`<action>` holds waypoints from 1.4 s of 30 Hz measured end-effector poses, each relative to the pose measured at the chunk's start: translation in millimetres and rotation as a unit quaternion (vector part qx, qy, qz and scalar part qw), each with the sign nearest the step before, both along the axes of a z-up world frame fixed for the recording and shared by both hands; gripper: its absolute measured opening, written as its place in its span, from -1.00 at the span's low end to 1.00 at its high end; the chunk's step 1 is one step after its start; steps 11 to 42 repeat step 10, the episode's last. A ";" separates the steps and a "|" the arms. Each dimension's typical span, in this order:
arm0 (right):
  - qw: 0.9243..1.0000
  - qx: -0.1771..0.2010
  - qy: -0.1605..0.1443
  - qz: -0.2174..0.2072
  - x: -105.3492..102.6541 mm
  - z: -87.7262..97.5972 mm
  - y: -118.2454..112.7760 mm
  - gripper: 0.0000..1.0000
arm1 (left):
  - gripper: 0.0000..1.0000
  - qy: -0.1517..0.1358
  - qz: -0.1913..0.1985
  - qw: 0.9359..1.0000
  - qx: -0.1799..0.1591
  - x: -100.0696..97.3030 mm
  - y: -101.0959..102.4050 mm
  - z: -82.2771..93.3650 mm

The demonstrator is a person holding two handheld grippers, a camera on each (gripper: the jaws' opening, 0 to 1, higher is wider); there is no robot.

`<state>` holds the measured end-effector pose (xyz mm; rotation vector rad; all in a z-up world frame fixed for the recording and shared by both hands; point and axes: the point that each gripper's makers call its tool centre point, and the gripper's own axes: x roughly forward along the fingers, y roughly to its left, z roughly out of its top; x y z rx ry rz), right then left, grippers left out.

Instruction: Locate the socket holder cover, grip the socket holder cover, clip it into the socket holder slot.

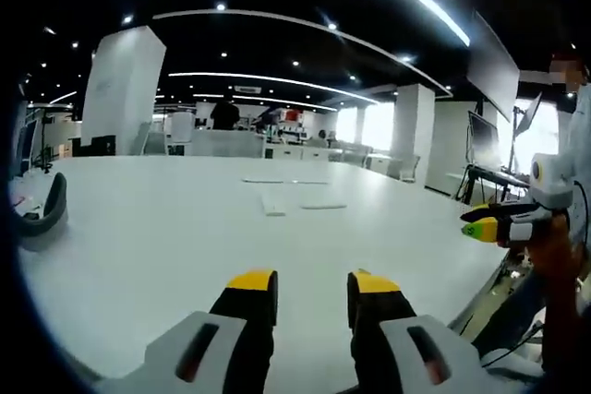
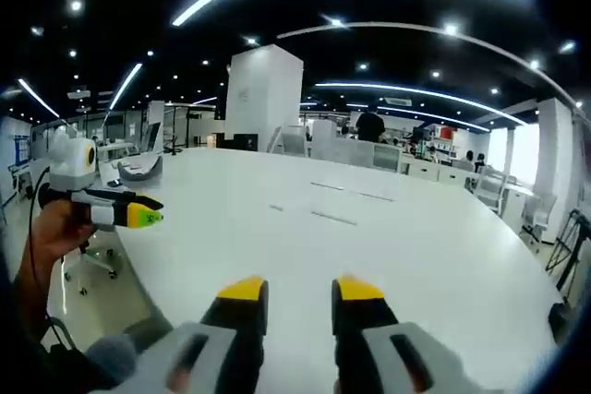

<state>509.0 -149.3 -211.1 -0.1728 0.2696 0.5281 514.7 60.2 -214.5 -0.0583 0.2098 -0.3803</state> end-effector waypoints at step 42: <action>1.000 0.000 0.003 -0.002 2.8 -2.9 -5.1 -0.42 | -0.37 -0.003 -0.001 1.000 0.007 -2.8 -2.3 -0.8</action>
